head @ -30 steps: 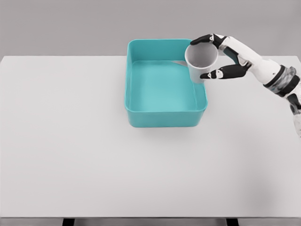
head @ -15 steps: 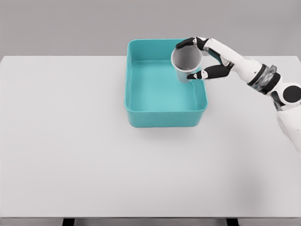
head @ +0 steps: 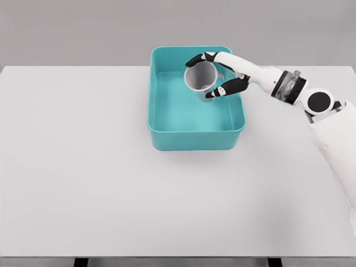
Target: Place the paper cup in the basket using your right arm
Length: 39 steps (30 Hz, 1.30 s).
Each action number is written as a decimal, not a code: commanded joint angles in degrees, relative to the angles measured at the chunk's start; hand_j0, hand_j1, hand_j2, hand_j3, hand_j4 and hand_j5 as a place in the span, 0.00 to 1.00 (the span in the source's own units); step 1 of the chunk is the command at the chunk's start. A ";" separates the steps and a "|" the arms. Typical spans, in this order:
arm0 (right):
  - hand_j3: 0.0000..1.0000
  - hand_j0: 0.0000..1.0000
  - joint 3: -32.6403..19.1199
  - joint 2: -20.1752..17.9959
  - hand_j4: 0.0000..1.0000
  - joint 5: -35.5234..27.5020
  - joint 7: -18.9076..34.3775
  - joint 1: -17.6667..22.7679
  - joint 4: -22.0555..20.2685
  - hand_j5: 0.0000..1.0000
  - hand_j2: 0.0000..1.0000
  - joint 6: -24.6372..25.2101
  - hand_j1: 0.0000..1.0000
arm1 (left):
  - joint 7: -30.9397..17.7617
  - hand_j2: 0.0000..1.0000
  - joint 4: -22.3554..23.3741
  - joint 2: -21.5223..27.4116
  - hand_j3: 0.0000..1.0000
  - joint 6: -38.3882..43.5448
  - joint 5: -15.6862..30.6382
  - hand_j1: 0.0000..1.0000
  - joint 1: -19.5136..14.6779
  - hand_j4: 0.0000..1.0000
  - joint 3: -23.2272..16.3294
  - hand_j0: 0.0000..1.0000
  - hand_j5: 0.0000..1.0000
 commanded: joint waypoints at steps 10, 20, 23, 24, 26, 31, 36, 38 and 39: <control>0.76 0.76 0.31 2.73 0.76 20.72 -0.02 -0.97 -9.15 0.76 0.76 12.15 0.76 | -0.01 1.00 0.00 0.00 1.00 0.00 -0.03 1.00 0.00 1.00 0.00 1.00 1.00; 0.76 0.76 10.15 5.28 0.76 41.20 -0.02 -2.55 -14.69 0.76 0.76 21.91 0.76 | -0.01 1.00 0.00 0.00 1.00 0.00 0.06 1.00 0.00 1.00 0.00 1.00 1.00; 0.84 0.84 12.88 5.89 0.84 41.74 -0.02 -2.64 -14.16 0.84 0.84 22.09 0.84 | -0.01 1.00 0.00 0.00 1.00 0.00 -0.03 1.00 0.00 1.00 0.00 1.00 1.00; 1.00 1.00 12.79 5.89 1.00 41.74 -0.02 -2.64 -14.34 1.00 1.00 22.09 1.00 | -0.01 1.00 0.00 0.00 1.00 0.00 -0.03 1.00 0.00 1.00 0.00 1.00 1.00; 1.00 1.00 12.35 5.80 1.00 41.30 -0.02 -2.64 -14.60 1.00 1.00 22.09 1.00 | -0.01 1.00 0.00 0.00 1.00 0.00 -0.03 1.00 0.00 1.00 0.00 1.00 1.00; 1.00 1.00 9.28 5.01 1.00 39.46 -0.02 -2.46 -16.53 1.00 1.00 21.39 1.00 | -0.01 1.00 0.00 0.00 1.00 0.00 -0.03 1.00 0.00 1.00 0.00 1.00 1.00; 1.00 1.00 -12.07 -7.28 1.00 2.21 -0.02 3.42 -19.96 1.00 1.00 13.31 1.00 | -0.01 1.00 0.00 0.00 1.00 0.00 0.06 1.00 0.00 1.00 0.00 1.00 1.00; 1.00 1.00 -18.93 -10.89 1.00 -9.41 -0.02 7.37 -19.70 1.00 1.00 9.70 1.00 | -0.01 1.00 0.00 0.00 1.00 0.00 0.06 1.00 0.00 1.00 0.00 1.00 1.00; 1.00 1.00 -21.04 -12.65 1.00 -10.74 -0.02 9.75 -19.88 1.00 1.00 9.52 1.00 | -0.01 1.00 0.00 0.00 1.00 0.00 -0.03 1.00 0.00 1.00 0.00 1.00 1.00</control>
